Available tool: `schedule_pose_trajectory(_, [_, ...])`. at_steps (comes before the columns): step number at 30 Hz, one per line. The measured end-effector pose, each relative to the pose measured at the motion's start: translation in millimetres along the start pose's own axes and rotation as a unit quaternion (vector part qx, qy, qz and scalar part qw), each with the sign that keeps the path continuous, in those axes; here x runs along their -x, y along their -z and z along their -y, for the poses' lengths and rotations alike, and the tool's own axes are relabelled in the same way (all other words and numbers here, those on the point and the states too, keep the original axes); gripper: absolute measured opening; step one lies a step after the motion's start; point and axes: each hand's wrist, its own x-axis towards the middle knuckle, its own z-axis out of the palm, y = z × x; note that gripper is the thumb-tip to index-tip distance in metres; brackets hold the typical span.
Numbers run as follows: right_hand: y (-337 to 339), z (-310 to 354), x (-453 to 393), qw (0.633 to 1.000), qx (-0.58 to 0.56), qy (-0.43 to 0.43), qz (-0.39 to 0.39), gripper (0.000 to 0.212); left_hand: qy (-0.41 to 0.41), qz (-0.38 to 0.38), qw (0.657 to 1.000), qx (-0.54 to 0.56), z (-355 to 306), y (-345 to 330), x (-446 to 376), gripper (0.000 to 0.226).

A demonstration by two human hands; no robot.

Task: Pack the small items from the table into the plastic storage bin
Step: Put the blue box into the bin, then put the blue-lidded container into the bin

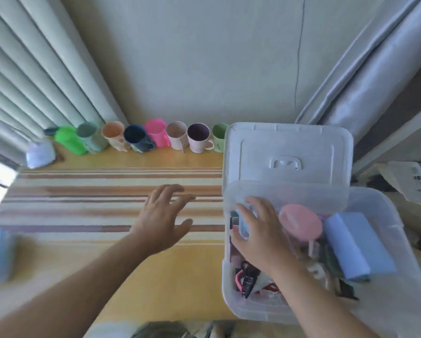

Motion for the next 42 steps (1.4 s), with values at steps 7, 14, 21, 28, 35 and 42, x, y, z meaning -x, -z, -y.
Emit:
schedule_pose_trajectory(7, [-71, 160, -79, 0.989, 0.003, 0.14, 0.04, 0.051, 0.233, -0.036, 0.972, -0.013, 197, 50, 143, 0.066])
schedule_pose_trajectory(14, [-176, 348, -122, 0.961, 0.027, 0.225, 0.16, 0.063, 0.38, -0.058, 0.923, -0.006, 336, 71, 262, 0.072])
schedule_pose_trajectory(21, [-253, 462, -134, 0.925, 0.062, 0.269, 0.262, 0.066, 0.535, 0.024, 0.844, 0.013, 411, 56, 330, 0.096])
schedule_pose_trajectory(28, [-300, 475, -143, 0.911, 0.104, 0.243, 0.317, 0.067, 0.606, 0.122, 0.779, 0.105, 422, 13, 294, 0.127])
schedule_pose_trajectory(35, [-303, 440, -144, 0.917, 0.121, 0.167, 0.341, 0.064, 0.535, 0.013, 0.826, 0.177, 404, -12, 281, 0.107])
schedule_pose_trajectory(42, [-300, 394, -139, 0.902, 0.182, 0.123, 0.372, 0.106, 0.222, 0.153, 0.958, 0.098, 377, -29, 257, 0.109])
